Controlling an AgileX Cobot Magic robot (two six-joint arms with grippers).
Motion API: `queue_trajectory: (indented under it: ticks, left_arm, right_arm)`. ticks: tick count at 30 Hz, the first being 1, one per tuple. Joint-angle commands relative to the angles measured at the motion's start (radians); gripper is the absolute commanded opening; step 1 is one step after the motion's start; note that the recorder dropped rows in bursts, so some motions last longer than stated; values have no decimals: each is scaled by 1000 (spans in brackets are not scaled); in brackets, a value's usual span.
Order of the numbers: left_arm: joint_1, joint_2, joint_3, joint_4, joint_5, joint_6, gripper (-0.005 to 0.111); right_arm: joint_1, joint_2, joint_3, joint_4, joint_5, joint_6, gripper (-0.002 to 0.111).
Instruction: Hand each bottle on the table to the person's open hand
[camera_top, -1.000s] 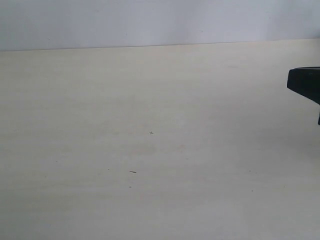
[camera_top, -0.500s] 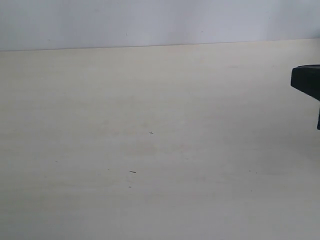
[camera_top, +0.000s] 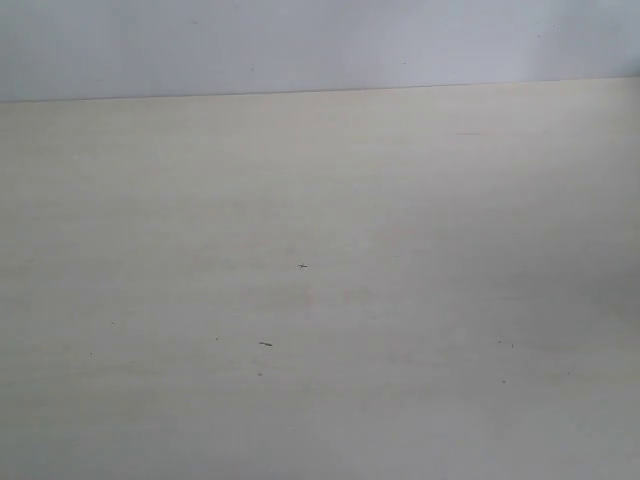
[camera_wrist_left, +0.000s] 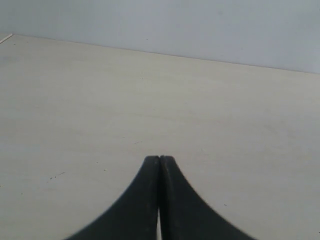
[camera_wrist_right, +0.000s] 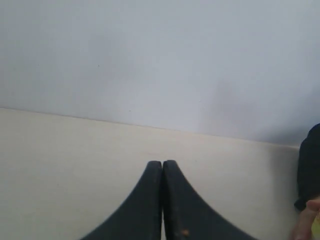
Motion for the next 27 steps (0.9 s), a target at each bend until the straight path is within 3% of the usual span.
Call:
queue_trajectory:
  ticks: [1, 8, 15, 27]
  left_arm:
    - [2, -7, 3, -1, -5, -8, 0]
    - [2, -7, 3, -1, -5, -8, 0]
    - [2, -7, 3, 2, -5, -8, 0]
    - [2, -7, 3, 2, -5, -8, 0]
  right_arm:
    - [-10, -99, 41, -14, -4, -18, 0]
    - [-19, -127, 91, -34, 11, 14, 0]
    - [-149, -129, 141, -225, 15, 389, 0]
    - [-180, -129, 147, -255, 97, 443, 0]
